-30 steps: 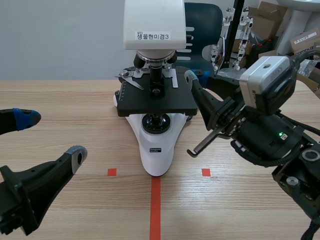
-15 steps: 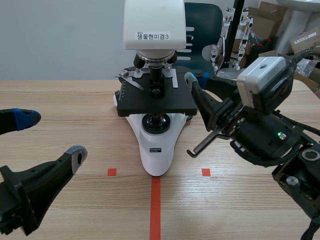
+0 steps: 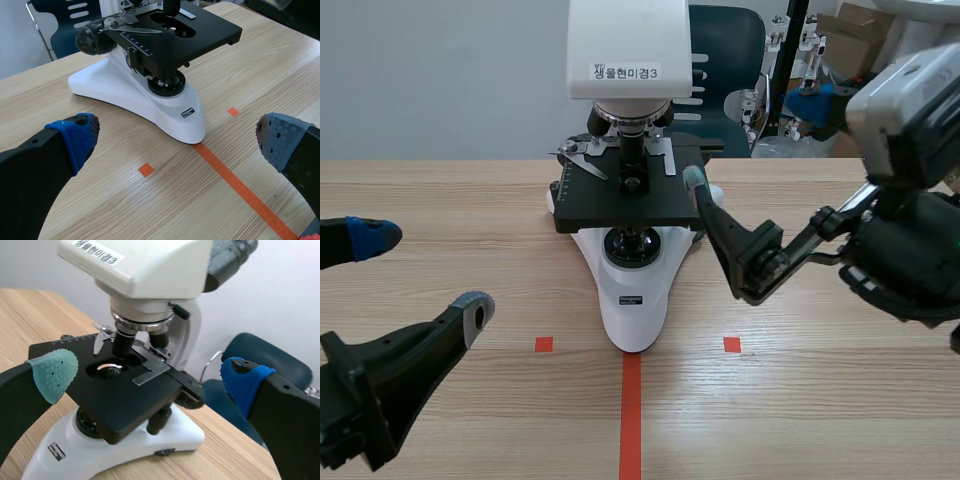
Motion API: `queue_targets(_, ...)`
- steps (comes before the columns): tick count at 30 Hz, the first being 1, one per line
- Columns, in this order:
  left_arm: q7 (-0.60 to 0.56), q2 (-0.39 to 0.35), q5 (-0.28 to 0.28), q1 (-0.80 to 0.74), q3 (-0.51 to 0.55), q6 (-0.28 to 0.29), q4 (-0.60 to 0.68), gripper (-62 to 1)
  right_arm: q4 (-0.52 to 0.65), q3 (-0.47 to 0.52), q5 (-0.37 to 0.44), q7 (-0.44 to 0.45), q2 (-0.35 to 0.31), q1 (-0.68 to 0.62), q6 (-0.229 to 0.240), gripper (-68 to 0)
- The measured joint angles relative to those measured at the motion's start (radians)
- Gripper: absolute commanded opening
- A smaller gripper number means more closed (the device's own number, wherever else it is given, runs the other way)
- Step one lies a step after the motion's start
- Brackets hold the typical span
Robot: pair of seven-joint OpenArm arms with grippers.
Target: Point at the revolving nosepiece
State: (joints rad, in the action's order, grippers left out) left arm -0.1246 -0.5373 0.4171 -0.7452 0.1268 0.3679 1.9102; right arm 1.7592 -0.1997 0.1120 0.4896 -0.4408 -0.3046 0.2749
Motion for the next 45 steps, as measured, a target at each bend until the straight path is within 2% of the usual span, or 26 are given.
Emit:
queue_targets(1, 0.000, 0.000, 0.000, 0.000, 0.000, 0.000, 0.000, 1.4, 0.034, 0.020, 0.036, -0.039, -0.008, -0.019, -0.010, 0.4)
queue_targets(2, 0.000, 0.000, 0.000, 0.000, 0.000, 0.000, 0.000, 1.4, 0.068, 0.040, 0.039, -0.075, -0.016, -0.040, -0.029, 0.4)
queue_targets(4, 0.000, 0.000, 0.000, 0.000, 0.000, 0.000, 0.000, 1.4, 0.124, 0.081, 0.035, -0.126, -0.033, -0.079, -0.028, 0.4)
queue_targets(8, 0.000, 0.000, 0.000, 0.000, 0.000, 0.000, 0.000, 1.4, 0.206, 0.143, 0.034, -0.100, -0.075, -0.198, -0.027, 0.4)
queue_targets(11, 0.000, 0.000, 0.000, 0.000, 0.000, 0.000, 0.000, 1.4, 0.232, 0.190, 0.035, -0.038, -0.100, -0.304, -0.029, 0.4)
queue_targets(13, 0.000, 0.000, 0.000, 0.000, 0.000, 0.000, 0.000, 1.4, 0.233, 0.221, 0.043, -0.007, -0.103, -0.364, -0.051, 0.4)
queue_targets(17, 0.000, 0.000, 0.000, 0.000, 0.000, 0.000, 0.000, 1.4, 0.232, 0.257, 0.065, -0.001, -0.104, -0.434, -0.051, 0.4)
queue_targets(20, 0.000, 0.000, 0.000, 0.000, 0.000, 0.000, 0.000, 1.4, 0.232, 0.256, 0.068, -0.002, -0.137, -0.477, -0.060, 0.4)
queue_targets(21, 0.000, 0.000, 0.000, 0.000, 0.000, 0.000, 0.000, 1.4, 0.232, 0.256, 0.096, -0.008, -0.151, -0.491, -0.063, 0.4)
queue_targets(24, 0.000, 0.000, 0.000, 0.000, 0.000, 0.000, 0.000, 1.4, 0.232, 0.258, 0.245, -0.031, -0.177, -0.538, -0.077, 0.4)
queue_targets(28, 0.000, 0.000, 0.000, 0.000, 0.000, -0.001, 0.000, 1.4, 0.232, 0.301, 0.263, -0.117, -0.182, -0.595, -0.072, 0.4)
queue_targets(32, 0.000, 0.000, 0.000, 0.000, 0.000, -0.001, 0.000, 1.4, 0.259, 0.363, 0.264, -0.208, -0.182, -0.597, -0.073, 0.4)
queue_targets(34, 0.000, 0.000, 0.000, 0.000, 0.000, -0.001, 0.000, 1.4, 0.277, 0.380, 0.304, -0.222, -0.179, -0.578, -0.073, 0.4)
queue_targets(36, 0.000, 0.000, 0.000, 0.000, 0.000, -0.001, 0.000, 1.4, 0.291, 0.386, 0.315, -0.267, -0.174, -0.535, -0.073, 0.4)
queue_targets(40, 0.000, 0.000, 0.000, 0.000, 0.000, -0.001, 0.000, 1.4, 0.291, 0.386, 0.316, -0.353, -0.122, -0.421, -0.071, 0.4)
queue_targets(45, 0.000, 0.000, 0.000, 0.000, 0.000, -0.001, 0.000, 1.4, 0.291, 0.386, 0.316, -0.368, -0.077, -0.346, -0.067, 0.4)
